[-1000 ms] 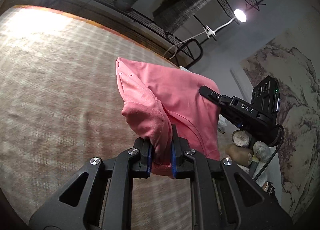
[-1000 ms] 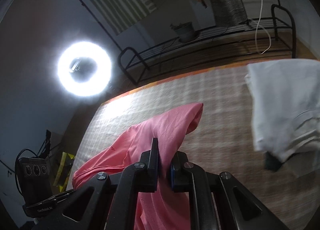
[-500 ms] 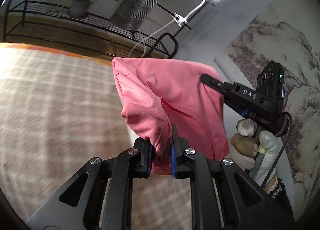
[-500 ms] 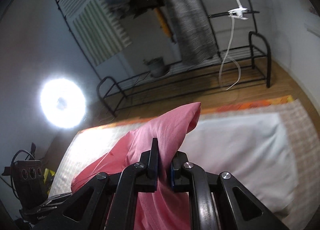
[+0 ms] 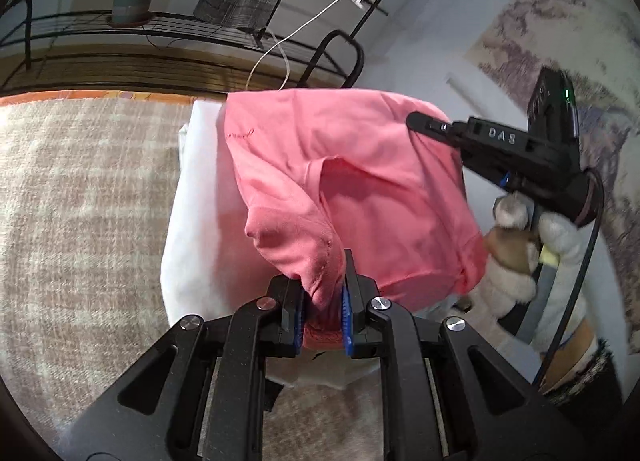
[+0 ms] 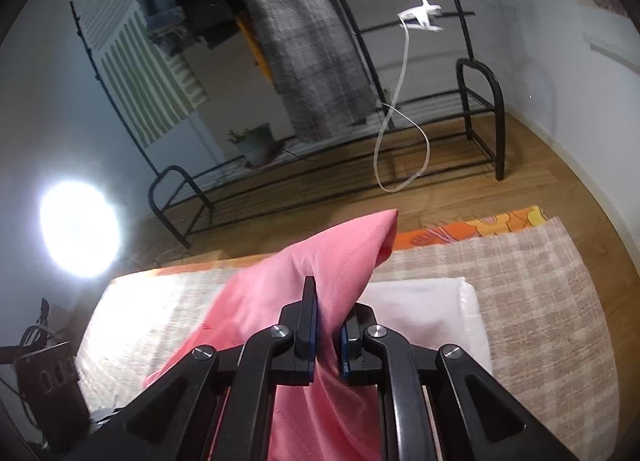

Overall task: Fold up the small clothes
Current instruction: 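Lift the pink bundle with both tools and carry it onto the clothes stack, then open both tools and release the bundle on the stack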

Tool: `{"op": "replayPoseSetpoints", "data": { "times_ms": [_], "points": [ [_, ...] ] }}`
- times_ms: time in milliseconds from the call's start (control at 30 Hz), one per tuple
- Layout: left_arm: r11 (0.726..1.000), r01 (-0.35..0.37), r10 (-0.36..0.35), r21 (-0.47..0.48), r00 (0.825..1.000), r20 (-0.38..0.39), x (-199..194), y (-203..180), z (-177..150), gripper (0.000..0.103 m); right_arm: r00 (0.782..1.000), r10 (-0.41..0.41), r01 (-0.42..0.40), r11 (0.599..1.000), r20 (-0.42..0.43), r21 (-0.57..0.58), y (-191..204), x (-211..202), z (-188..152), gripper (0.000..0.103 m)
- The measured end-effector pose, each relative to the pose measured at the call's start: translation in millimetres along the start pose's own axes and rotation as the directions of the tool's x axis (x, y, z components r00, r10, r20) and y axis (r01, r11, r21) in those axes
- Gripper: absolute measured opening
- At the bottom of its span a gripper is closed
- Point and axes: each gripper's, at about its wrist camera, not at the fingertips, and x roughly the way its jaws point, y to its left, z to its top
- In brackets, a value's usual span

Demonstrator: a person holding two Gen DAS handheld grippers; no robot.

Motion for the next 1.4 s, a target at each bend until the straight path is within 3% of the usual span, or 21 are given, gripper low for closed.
{"op": "replayPoseSetpoints", "data": {
  "times_ms": [200, 333, 400, 600, 900, 1400],
  "points": [
    [0.998, -0.058, 0.058, 0.005, 0.998, -0.039, 5.1, -3.8, -5.2, 0.013, 0.998, -0.047, 0.047, 0.999, -0.035, -0.004, -13.5, 13.2, -7.6, 0.008],
    [0.997, -0.078, 0.079, 0.019, 0.996, -0.05, 6.9, -9.9, -8.4, 0.014, 0.99, -0.133, 0.132, 0.991, -0.057, -0.011, -17.1, 14.6, -10.5, 0.024],
    [0.995, -0.089, 0.091, 0.036, 0.994, -0.057, 6.8, -14.2, -8.9, 0.015, 0.977, -0.203, 0.202, 0.979, -0.068, -0.018, -19.4, 14.9, -11.8, 0.032],
    [0.992, -0.109, 0.112, 0.063, 0.992, -0.055, -11.7, -19.0, -18.1, 0.019, 0.933, -0.354, 0.354, 0.935, -0.069, -0.025, -19.5, 2.9, -14.9, 0.033],
    [0.985, -0.115, 0.117, 0.126, 0.993, -0.004, -75.3, -29.2, -31.8, 0.019, 0.931, -0.365, 0.365, 0.931, 0.0, -0.02, 19.3, -49.2, -15.7, 0.033],
    [0.965, -0.169, 0.153, 0.199, 0.984, 0.096, -234.2, -20.4, -72.1, 0.019, 0.935, -0.332, 0.344, 0.935, 0.124, -0.083, 153.2, -181.9, -56.9, 0.033]
  ]
}}
